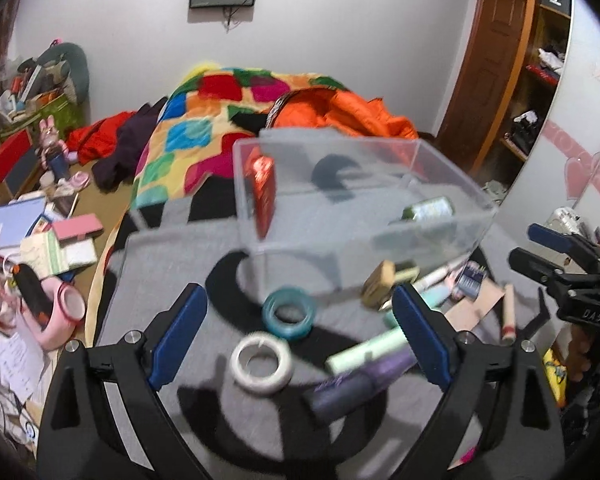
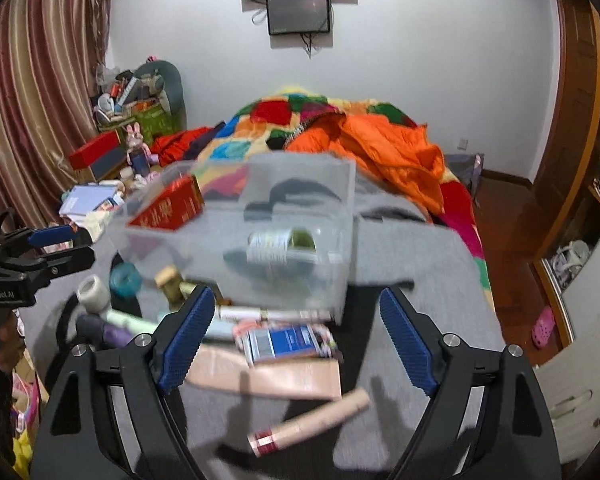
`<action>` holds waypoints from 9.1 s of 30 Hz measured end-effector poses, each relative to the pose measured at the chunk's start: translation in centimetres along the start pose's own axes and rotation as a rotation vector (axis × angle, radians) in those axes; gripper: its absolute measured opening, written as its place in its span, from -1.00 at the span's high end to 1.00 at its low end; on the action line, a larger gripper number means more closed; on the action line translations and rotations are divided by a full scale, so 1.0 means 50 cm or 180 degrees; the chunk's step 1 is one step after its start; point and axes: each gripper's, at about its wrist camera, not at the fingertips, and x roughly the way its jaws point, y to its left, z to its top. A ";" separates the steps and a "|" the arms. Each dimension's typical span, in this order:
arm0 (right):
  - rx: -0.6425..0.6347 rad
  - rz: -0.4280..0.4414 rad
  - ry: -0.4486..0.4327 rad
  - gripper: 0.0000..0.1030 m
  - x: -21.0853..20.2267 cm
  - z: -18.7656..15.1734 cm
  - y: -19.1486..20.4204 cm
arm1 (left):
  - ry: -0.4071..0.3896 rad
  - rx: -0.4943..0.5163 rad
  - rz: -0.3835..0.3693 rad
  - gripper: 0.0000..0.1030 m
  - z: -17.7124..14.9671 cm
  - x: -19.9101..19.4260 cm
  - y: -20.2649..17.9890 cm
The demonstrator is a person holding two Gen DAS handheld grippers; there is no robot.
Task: Organize objects
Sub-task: 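Grasp the beige red-ended cylinder with the right gripper while the left grasps the white tape roll, then carry the cylinder and white tape into the clear box while both grippers release, then grasp the teal tape roll with the left gripper while the right moves toward the blue card box, then grasp the blue Max box with the right gripper while the left drops the teal tape into the clear box, then release the Max box into the clear box with the right gripper while the left grasps the beige block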
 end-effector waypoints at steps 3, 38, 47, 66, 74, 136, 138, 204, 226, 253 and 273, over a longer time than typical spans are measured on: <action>0.0024 -0.0070 0.0117 -0.61 0.002 -0.027 -0.009 | 0.0080 -0.0061 0.0055 -0.84 -0.026 0.008 0.014; 0.0577 -0.0177 0.0164 0.73 -0.023 -0.100 -0.075 | -0.0210 -0.0225 0.0267 0.25 -0.042 -0.013 0.030; 0.0469 -0.0071 -0.0221 0.73 -0.060 -0.030 -0.050 | -0.0431 -0.0141 0.0149 0.25 0.007 -0.046 0.002; 0.0307 0.0109 -0.0607 0.73 0.002 0.116 0.006 | -0.0407 -0.0079 -0.0052 0.25 0.110 0.007 -0.021; 0.0317 0.0012 -0.0191 0.73 0.106 0.135 -0.002 | -0.0184 -0.0056 -0.0057 0.25 0.136 0.080 -0.012; -0.0088 0.0133 0.0020 -0.43 0.052 0.049 0.052 | 0.0169 -0.0010 0.0201 -0.89 0.011 0.070 0.015; -0.0050 0.0117 0.0106 -0.44 0.058 0.028 0.043 | 0.0246 -0.0019 0.0206 -0.89 -0.004 0.084 0.018; 0.0024 0.0136 0.0098 0.13 0.032 -0.002 -0.031 | -0.0489 0.0269 0.0075 0.27 0.075 -0.029 -0.065; 0.0156 0.0265 0.0167 0.13 0.148 0.105 0.015 | 0.0097 0.0248 -0.0259 0.27 0.119 0.118 -0.080; 0.0120 0.0212 0.0126 -0.29 0.139 0.108 0.021 | 0.0101 0.0243 -0.0300 -0.12 0.126 0.121 -0.095; 0.0077 0.0033 0.0035 -0.58 0.038 0.028 -0.013 | 0.0059 0.0438 -0.0124 0.00 0.031 0.060 -0.114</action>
